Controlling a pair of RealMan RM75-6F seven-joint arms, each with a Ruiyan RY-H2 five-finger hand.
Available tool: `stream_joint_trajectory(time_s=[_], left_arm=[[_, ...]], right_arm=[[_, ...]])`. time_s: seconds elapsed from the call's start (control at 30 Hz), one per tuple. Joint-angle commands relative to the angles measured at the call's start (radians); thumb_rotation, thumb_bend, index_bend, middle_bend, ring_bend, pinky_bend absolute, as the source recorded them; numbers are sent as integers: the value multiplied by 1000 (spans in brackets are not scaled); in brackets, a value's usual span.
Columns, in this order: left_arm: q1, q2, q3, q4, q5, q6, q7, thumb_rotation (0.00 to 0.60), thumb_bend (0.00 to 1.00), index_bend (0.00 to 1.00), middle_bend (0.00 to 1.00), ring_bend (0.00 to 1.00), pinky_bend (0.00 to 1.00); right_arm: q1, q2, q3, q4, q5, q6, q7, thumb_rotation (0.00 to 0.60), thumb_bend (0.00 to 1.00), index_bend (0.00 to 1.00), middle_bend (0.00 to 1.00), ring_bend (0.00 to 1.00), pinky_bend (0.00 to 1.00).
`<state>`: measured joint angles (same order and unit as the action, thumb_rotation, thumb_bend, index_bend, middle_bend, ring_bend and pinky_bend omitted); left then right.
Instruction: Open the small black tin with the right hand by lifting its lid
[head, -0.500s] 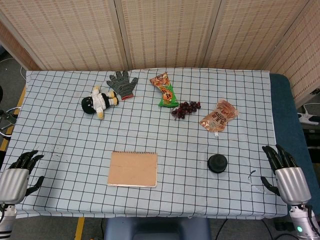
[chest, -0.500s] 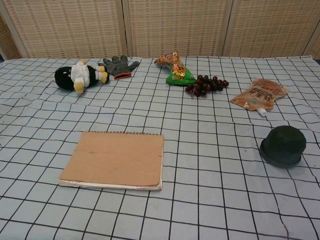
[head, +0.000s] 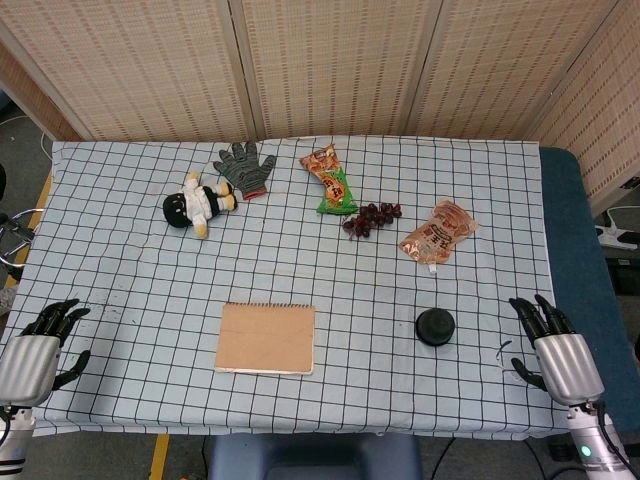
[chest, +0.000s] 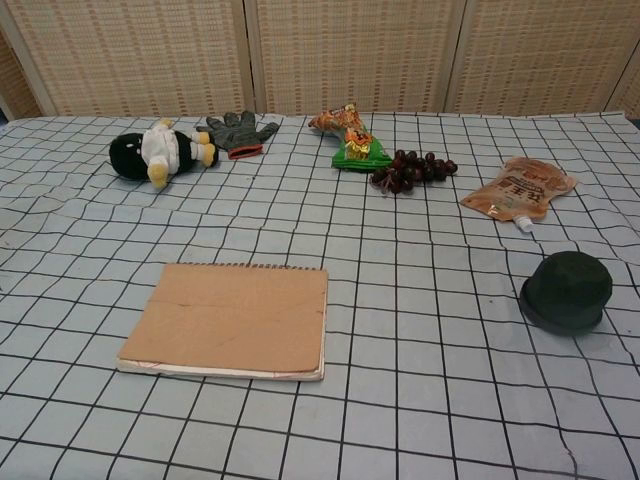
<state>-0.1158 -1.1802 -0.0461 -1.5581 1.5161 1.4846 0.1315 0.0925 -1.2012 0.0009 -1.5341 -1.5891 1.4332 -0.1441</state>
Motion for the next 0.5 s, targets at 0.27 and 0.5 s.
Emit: stream_joint_trajectory(time_s=[0.27,0.5], left_arm=[[16,16,5,-12,35,52,-26,600,339,225,139,132,409],[13,13,2,-9,12,31,-21,600,338,225,143,132,411]], right_arm=[[60,-14,-50,61,-14,-132,107,600,143,0,90,0,174],[104,-59,-31,138,-29,-154,216,600,122,0,90,0,162]])
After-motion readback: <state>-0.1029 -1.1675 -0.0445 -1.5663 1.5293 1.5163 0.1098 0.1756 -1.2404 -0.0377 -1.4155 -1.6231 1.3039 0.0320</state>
